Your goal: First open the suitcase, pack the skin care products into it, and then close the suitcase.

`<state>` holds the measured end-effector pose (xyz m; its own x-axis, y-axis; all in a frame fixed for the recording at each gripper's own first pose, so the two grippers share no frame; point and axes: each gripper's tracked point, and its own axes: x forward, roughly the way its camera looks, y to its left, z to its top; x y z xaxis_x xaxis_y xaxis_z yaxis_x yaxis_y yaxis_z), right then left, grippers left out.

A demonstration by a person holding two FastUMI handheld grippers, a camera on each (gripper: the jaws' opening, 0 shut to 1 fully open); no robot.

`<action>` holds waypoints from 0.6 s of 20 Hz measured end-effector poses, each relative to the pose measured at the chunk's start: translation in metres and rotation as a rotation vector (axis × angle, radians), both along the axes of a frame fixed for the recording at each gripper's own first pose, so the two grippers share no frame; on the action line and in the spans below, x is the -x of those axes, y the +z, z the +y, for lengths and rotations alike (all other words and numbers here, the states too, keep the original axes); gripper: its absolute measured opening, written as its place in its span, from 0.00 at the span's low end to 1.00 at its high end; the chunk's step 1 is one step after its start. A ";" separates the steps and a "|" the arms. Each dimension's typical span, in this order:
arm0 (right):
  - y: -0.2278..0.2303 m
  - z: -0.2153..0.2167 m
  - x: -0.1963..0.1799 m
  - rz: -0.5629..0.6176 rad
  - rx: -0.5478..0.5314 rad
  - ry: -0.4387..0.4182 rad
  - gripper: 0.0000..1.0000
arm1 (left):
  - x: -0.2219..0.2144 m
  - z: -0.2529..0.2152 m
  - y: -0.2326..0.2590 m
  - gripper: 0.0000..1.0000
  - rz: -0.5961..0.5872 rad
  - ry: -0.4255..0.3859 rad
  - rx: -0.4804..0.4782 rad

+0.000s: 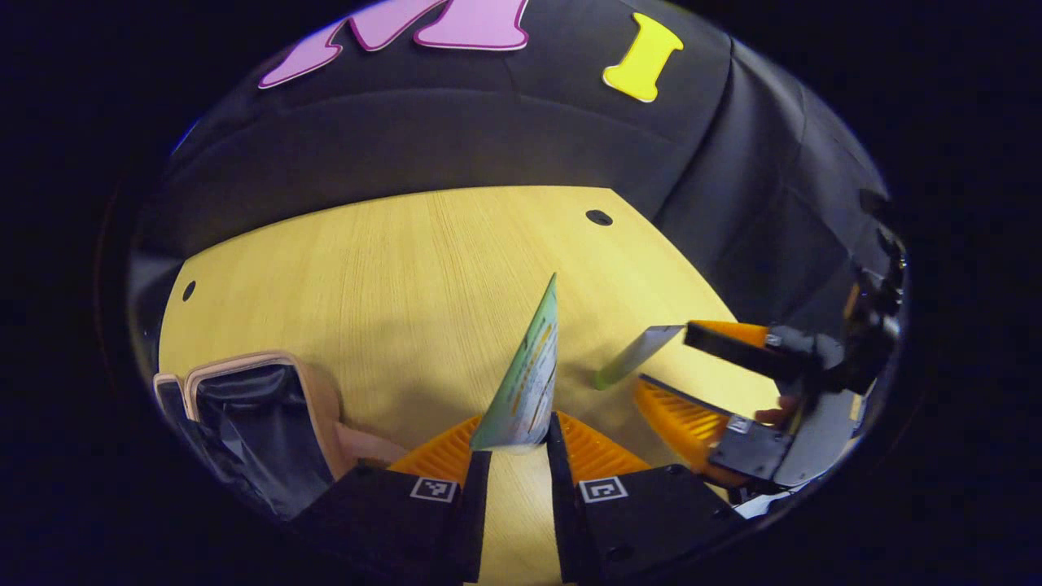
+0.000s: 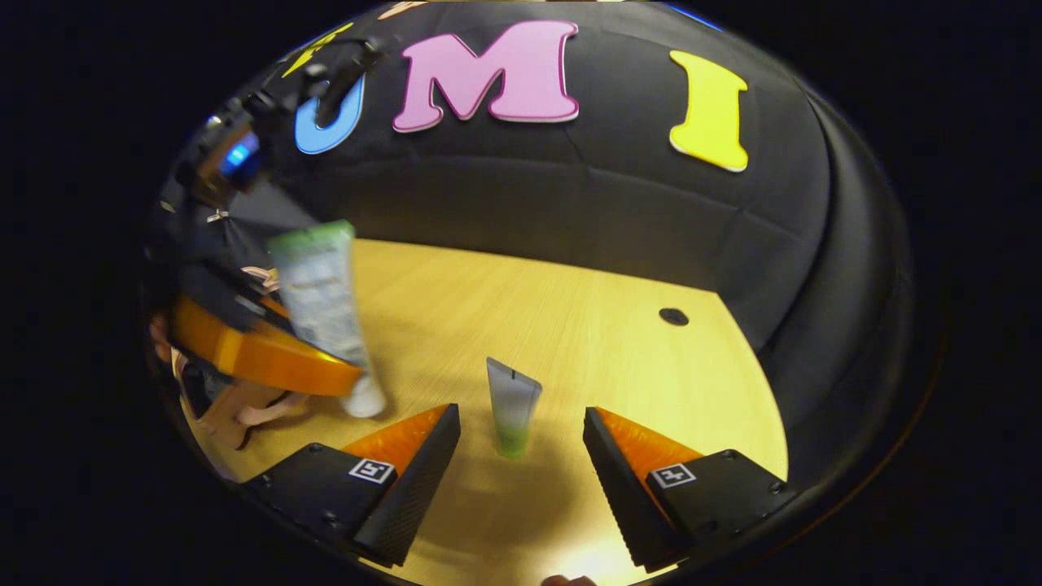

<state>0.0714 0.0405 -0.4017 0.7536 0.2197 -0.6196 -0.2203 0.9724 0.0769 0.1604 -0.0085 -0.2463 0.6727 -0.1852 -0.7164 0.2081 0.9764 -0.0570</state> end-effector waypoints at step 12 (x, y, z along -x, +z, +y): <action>0.047 0.013 0.014 0.013 -0.090 -0.124 0.29 | 0.155 0.239 -0.014 0.39 0.416 0.372 -0.141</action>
<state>0.0574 0.0540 -0.3548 0.7704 0.1809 -0.6114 -0.0975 0.9810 0.1675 0.0052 0.2301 -0.2599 0.3304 0.1265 -0.9353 -0.1627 0.9838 0.0756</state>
